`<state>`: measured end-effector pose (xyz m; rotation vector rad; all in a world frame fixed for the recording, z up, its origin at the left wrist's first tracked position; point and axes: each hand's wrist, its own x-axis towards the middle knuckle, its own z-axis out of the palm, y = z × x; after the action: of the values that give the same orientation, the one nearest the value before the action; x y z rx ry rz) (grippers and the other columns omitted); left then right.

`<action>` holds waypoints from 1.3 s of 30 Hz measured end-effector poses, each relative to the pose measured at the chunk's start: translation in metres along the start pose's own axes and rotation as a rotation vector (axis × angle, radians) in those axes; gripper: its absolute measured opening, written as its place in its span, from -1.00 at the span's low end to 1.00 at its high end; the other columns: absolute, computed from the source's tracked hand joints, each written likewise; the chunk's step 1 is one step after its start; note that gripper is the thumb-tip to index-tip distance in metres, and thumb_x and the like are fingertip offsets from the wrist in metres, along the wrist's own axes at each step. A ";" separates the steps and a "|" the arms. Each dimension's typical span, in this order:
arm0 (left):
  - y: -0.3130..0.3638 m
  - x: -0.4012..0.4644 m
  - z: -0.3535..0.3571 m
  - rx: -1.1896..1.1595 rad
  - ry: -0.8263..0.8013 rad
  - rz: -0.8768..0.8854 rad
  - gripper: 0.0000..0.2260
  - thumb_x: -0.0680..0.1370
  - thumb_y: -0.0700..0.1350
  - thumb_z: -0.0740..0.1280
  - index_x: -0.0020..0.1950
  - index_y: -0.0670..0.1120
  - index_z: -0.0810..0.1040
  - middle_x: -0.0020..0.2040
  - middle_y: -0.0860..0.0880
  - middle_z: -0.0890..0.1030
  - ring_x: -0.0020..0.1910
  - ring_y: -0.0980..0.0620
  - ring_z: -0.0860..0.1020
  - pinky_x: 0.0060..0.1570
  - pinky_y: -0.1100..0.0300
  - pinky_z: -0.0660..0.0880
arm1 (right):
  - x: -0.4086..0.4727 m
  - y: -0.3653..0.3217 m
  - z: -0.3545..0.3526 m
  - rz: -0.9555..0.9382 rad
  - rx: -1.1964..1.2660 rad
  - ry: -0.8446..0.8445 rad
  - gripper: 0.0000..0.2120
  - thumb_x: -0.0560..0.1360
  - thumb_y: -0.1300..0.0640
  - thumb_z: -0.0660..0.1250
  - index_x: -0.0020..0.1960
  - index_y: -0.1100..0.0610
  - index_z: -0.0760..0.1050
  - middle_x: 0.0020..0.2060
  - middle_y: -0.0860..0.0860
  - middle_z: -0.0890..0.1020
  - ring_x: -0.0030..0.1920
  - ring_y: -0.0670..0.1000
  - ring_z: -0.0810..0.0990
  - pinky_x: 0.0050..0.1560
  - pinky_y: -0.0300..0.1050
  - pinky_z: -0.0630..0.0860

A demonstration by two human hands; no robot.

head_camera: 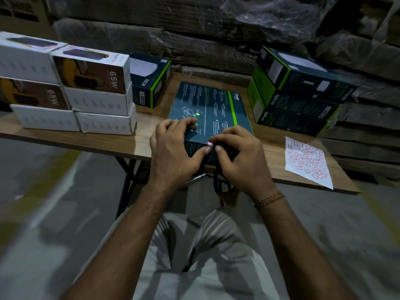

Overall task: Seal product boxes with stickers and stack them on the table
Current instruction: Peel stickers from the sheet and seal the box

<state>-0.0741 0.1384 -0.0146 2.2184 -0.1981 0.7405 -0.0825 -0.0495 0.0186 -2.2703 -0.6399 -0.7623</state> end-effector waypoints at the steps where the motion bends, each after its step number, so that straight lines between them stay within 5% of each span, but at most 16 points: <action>1: -0.001 0.000 -0.001 -0.017 -0.008 -0.005 -0.39 0.47 0.20 0.56 0.46 0.11 0.47 0.27 0.21 0.57 0.42 0.06 0.34 0.40 -0.11 0.32 | 0.000 0.000 0.000 0.020 0.040 0.018 -0.84 0.53 0.23 0.48 0.09 0.11 0.74 -0.02 -0.06 0.64 0.05 -0.09 0.63 0.08 -0.02 0.59; 7: -0.008 0.004 -0.008 -0.104 -0.087 -0.039 -0.24 0.40 0.01 0.66 0.54 0.10 0.43 0.30 0.22 0.57 0.35 0.11 0.32 0.40 -0.21 0.41 | 0.002 0.003 0.012 0.012 -0.005 0.071 -0.95 0.53 0.13 0.54 -0.02 0.10 0.74 -0.10 -0.06 0.63 -0.03 -0.03 0.62 -0.02 0.06 0.58; 14: -0.008 0.004 -0.008 -0.092 -0.081 -0.037 -0.22 0.38 0.01 0.67 0.55 0.11 0.43 0.30 0.22 0.59 0.32 0.14 0.30 0.39 -0.20 0.41 | 0.002 0.005 0.012 -0.042 -0.193 -0.030 -0.82 0.53 0.13 0.50 0.13 0.07 0.68 -0.01 -0.03 0.56 0.05 0.03 0.55 0.06 0.02 0.54; 22: -0.011 0.003 -0.006 -0.109 -0.078 -0.028 -0.23 0.40 0.00 0.66 0.54 0.13 0.42 0.31 0.19 0.58 0.37 0.09 0.33 0.41 -0.21 0.42 | 0.005 0.005 0.020 0.041 -0.041 0.089 -0.94 0.53 0.04 0.51 -0.04 0.02 0.70 -0.11 -0.09 0.61 -0.06 -0.02 0.61 -0.07 0.06 0.57; 28: -0.011 0.003 -0.004 -0.093 -0.075 -0.017 -0.24 0.41 0.01 0.66 0.55 0.12 0.42 0.32 0.18 0.58 0.37 0.08 0.33 0.39 -0.21 0.43 | 0.005 0.010 0.015 -0.057 -0.163 -0.011 -0.87 0.54 0.12 0.51 0.08 0.07 0.66 -0.02 -0.03 0.58 0.01 0.05 0.56 0.03 0.05 0.54; 39: -0.009 0.002 -0.005 -0.076 -0.077 -0.012 -0.26 0.42 0.02 0.65 0.54 0.14 0.41 0.35 0.15 0.56 0.40 0.06 0.32 0.41 -0.22 0.42 | -0.001 0.011 0.019 -0.014 -0.123 0.048 -0.79 0.55 0.09 0.52 0.17 0.07 0.73 0.00 -0.02 0.57 0.04 0.04 0.57 0.04 0.07 0.57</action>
<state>-0.0716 0.1489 -0.0166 2.1756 -0.2469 0.6321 -0.0704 -0.0436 0.0015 -2.3530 -0.6027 -0.8819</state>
